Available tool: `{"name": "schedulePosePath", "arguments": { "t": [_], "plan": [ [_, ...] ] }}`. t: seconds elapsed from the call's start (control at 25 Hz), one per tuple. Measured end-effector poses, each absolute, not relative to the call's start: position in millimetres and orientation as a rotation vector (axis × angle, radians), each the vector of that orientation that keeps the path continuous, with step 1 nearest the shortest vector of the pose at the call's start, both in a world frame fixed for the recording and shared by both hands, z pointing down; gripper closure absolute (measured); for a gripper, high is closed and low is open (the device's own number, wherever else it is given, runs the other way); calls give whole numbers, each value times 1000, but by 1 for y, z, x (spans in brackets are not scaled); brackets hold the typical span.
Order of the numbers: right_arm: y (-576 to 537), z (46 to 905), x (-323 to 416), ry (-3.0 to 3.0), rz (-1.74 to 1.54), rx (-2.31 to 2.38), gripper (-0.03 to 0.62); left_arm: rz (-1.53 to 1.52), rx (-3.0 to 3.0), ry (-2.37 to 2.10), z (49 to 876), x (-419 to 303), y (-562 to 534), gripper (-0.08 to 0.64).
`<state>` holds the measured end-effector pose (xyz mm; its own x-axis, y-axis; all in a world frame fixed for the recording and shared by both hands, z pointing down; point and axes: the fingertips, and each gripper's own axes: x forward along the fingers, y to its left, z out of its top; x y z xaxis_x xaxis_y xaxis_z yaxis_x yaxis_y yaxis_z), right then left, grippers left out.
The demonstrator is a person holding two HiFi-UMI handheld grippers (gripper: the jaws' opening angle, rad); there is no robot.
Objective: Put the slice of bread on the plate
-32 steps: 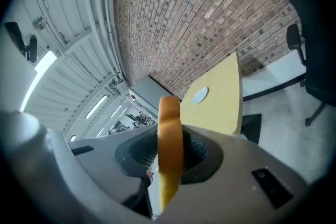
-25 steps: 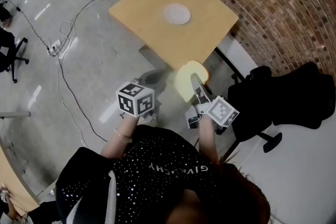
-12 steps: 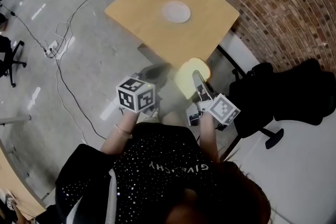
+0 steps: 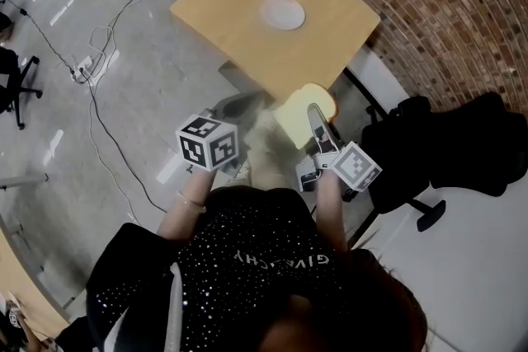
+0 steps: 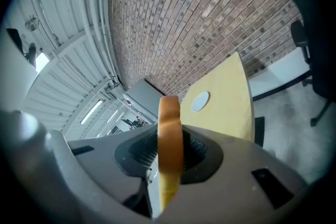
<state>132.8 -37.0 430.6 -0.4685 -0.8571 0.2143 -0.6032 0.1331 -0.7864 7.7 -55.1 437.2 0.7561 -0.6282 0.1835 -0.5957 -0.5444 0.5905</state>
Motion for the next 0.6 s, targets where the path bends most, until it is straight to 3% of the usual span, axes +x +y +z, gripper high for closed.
{"name": "schedulePosePath", "arguments": {
  "t": [0.6],
  "plan": [
    [-98, 433, 141, 2164, -1268, -1404, 494, -59, 2303, -930, 441, 20, -114, 551]
  ]
}}
